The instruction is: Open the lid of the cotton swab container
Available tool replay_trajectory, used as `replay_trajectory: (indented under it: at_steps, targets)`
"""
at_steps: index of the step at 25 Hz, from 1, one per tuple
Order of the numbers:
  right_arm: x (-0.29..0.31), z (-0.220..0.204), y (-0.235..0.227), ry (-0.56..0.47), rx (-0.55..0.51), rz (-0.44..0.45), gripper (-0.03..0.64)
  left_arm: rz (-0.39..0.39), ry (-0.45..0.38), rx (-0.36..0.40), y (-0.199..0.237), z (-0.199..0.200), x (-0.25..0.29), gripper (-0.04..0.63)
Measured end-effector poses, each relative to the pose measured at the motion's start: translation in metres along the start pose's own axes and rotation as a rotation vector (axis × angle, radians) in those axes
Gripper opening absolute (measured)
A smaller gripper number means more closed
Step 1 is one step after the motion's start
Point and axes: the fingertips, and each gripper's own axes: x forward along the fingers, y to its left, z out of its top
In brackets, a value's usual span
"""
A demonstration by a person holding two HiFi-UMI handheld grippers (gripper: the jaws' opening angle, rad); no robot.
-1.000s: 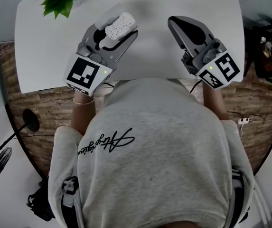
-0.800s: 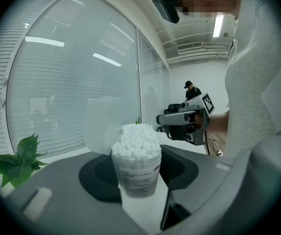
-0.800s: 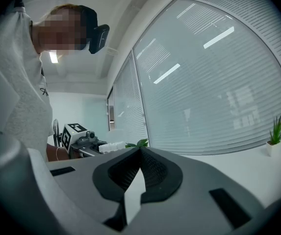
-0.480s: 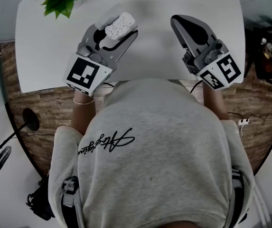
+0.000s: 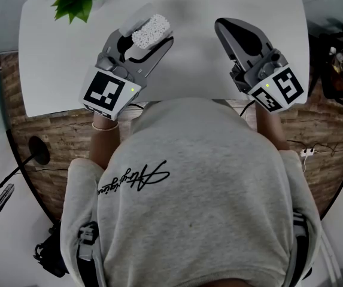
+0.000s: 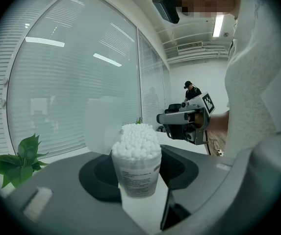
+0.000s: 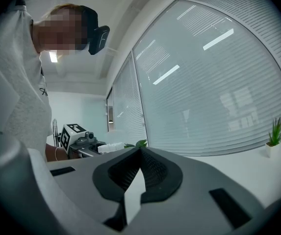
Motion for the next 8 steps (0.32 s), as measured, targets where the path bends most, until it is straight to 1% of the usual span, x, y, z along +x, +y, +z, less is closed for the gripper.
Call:
replay_trajectory:
  at_steps: [8]
  targets:
    - [0.0004, -0.0001, 0.0013, 0.005, -0.004, -0.001, 0.002, -0.005, 0.002, 0.010, 0.0003, 0.0001, -0.0005, 0.203]
